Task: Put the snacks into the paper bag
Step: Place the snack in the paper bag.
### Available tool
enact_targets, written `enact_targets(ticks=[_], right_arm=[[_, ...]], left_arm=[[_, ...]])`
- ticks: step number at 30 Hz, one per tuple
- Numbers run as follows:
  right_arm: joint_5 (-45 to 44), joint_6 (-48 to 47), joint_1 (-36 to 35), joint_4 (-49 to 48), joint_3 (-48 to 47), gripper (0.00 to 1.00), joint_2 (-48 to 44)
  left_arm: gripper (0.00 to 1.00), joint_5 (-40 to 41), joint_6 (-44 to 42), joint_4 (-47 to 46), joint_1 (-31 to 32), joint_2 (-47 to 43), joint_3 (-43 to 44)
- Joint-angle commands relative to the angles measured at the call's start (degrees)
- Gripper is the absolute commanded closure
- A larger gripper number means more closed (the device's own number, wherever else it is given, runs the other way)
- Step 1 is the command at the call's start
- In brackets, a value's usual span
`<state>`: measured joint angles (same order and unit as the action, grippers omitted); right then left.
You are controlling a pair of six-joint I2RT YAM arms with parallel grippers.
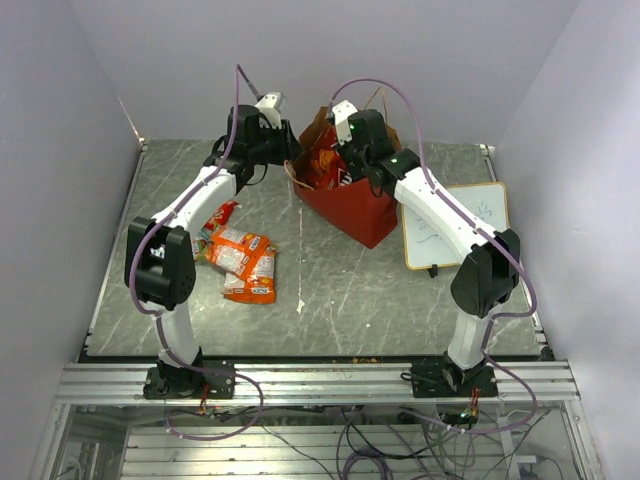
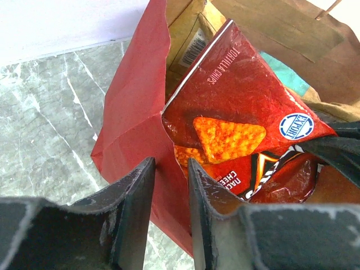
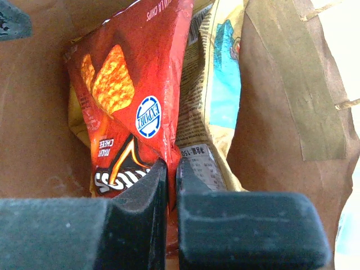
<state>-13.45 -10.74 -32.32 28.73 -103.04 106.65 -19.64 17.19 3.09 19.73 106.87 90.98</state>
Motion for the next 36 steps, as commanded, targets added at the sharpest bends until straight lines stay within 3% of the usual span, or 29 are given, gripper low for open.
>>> enact_targets(ticks=[1,4,12,21,29,36], right_arm=[[-2.2,-0.7,0.1,-2.3,0.3,1.00,1.0],[-0.1,-1.2,0.5,-0.2,-0.1,0.98,2.6],[7.1,-1.3,1.6,2.1,-1.2,0.72,2.8],[12.8,-2.6,2.1,0.6,0.3,0.46,-4.3],[15.3,-2.3,3.5,0.8,0.7,0.43,-9.0],[18.9,-2.7,3.7,-2.5,9.2,0.42,-18.5]], left_arm=[[0.59,-1.0,-0.9,-2.7,0.2,-2.9,-1.6],[0.57,-1.1,-1.8,-3.0,0.0,-3.6,-2.0],[0.47,-7.1,-4.8,-1.7,-1.4,-3.9,0.8],[0.39,-9.7,-7.3,-2.3,-2.9,-6.9,0.9],[0.30,-7.9,-11.5,-0.1,-4.9,-11.1,-0.4],[0.22,-3.9,-20.3,4.9,-9.6,-21.4,-9.0]])
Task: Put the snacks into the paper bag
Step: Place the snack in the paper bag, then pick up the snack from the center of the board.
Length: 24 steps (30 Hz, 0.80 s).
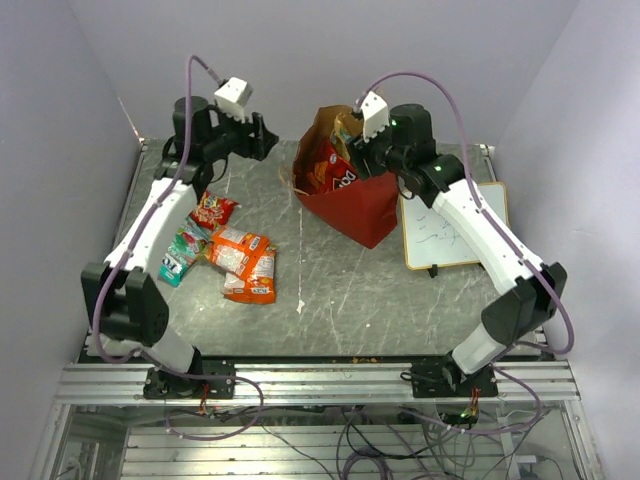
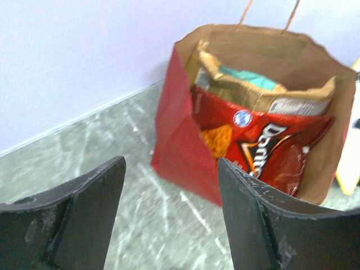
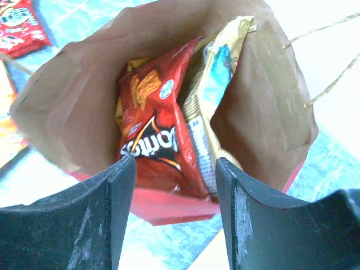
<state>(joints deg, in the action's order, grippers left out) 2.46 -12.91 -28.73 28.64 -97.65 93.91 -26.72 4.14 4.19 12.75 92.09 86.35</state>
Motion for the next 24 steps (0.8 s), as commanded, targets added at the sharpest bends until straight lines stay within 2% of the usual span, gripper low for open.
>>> enact_targets(ticks=[1,9,13,19,24], right_arm=[[3.7,-0.7,0.1,-2.6,4.7,0.41,-7.2],[13.5,-1.5,3.5,-4.0,11.9,0.38,-15.6],[19.9,-1.7,4.6,-4.7,13.9,0.37,-16.8],[32.1,-2.4,6.0,-4.5,16.2,0.34,-18.6],[33.4,-2.4,6.6,-3.6,16.0,0.32,-19.3]], left_arm=[[0.21,4.2,-9.0,5.4,-3.4,-8.3,-6.0],[0.20,14.2,-17.7,15.8,-11.6,-21.3,-19.5],[0.20,15.7,-20.1,18.8,-19.8,-25.8,-24.7],[0.20,10.5,-22.8,20.7,-34.8,-28.3,-30.5],[0.21,4.4,-24.3,21.0,-46.4,-26.1,-32.4]])
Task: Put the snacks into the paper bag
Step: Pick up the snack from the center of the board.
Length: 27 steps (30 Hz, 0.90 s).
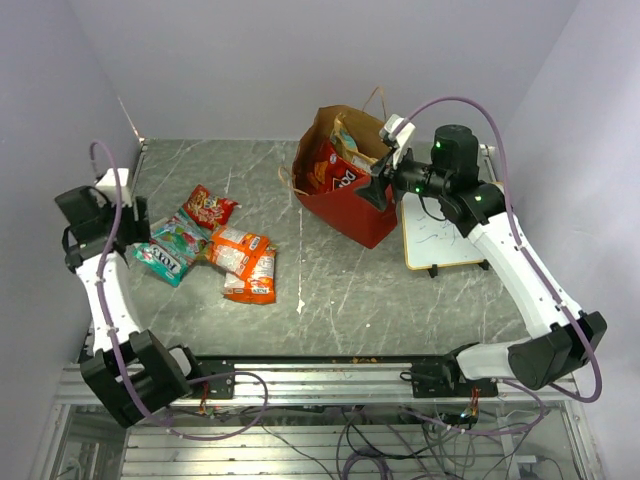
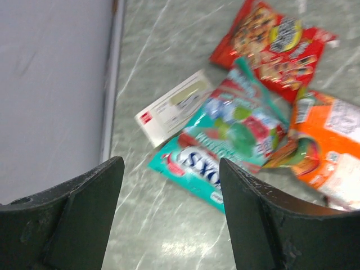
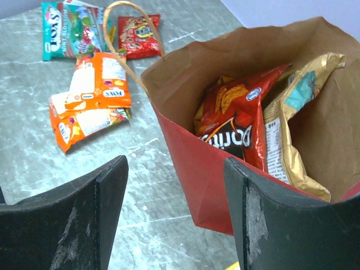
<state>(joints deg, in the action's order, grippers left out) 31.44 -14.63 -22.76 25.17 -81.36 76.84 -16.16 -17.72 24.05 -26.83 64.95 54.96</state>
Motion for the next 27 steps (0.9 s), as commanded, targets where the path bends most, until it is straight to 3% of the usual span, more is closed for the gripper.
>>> enact_targets(ticks=[1,8,27], right_arm=[[4.5,-0.7,0.6,0.1,-0.4,0.31,-2.2],[7.1,-0.7,0.6,0.9,-0.6,0.27,-0.5],[9.9,2.0,2.3,-0.8,0.0,0.25,1.6]], left_arm=[[0.21,-7.4,-2.8,1.0,-8.9,1.9,-1.2],[0.24,-15.2,-6.9,5.1,-16.6,12.7,0.0],[0.33,-29.1,-9.8,9.7,-17.2,33.1,5.2]])
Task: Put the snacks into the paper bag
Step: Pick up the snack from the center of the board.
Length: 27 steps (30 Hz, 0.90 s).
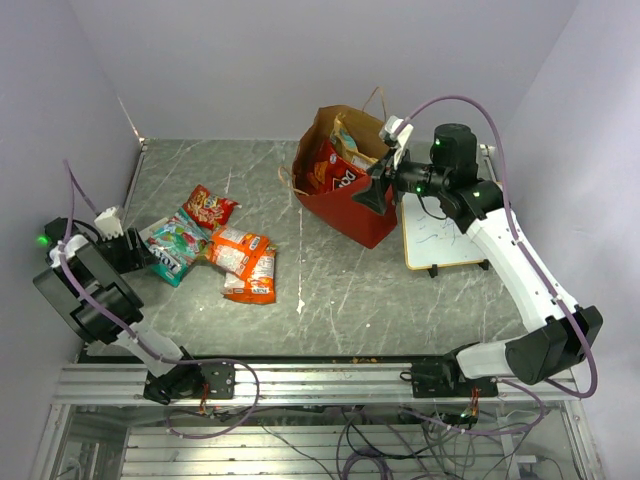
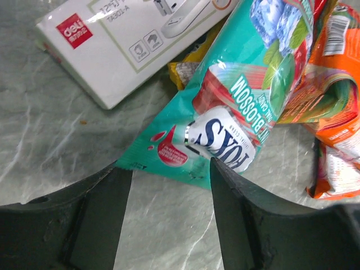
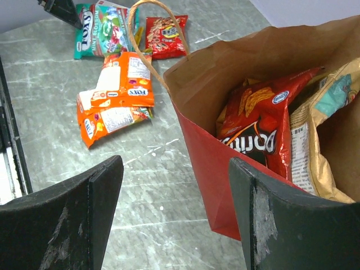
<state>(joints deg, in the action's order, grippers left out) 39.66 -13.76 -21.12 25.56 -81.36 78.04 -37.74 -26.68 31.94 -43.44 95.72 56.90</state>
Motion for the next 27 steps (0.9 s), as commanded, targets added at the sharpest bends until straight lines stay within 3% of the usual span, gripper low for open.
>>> enact_targets(ticks=[1,15,22,27], right_arm=[[1.8,1.2,0.7,-1.4,0.1,0.25,0.4],[2.4,1.5,0.9,-2.0,0.9,0.25,0.4],[2.3,1.4,1.1,-2.4,1.5,0.24,-0.1],[2.4,1.4,1.1,-2.8,1.9,0.24,-0.1]], left_arm=[[0.35,-8.5,-1.0,2.5,-0.6,3.0,3.7],[0.70,-12.9,-5.4,8.2,1.5,5.7,7.3],[0.91,-9.9,-7.6,10.1,6.8,-0.1,7.8],[0.93,-4.4,-7.9,10.3,12.8,-8.1,7.9]])
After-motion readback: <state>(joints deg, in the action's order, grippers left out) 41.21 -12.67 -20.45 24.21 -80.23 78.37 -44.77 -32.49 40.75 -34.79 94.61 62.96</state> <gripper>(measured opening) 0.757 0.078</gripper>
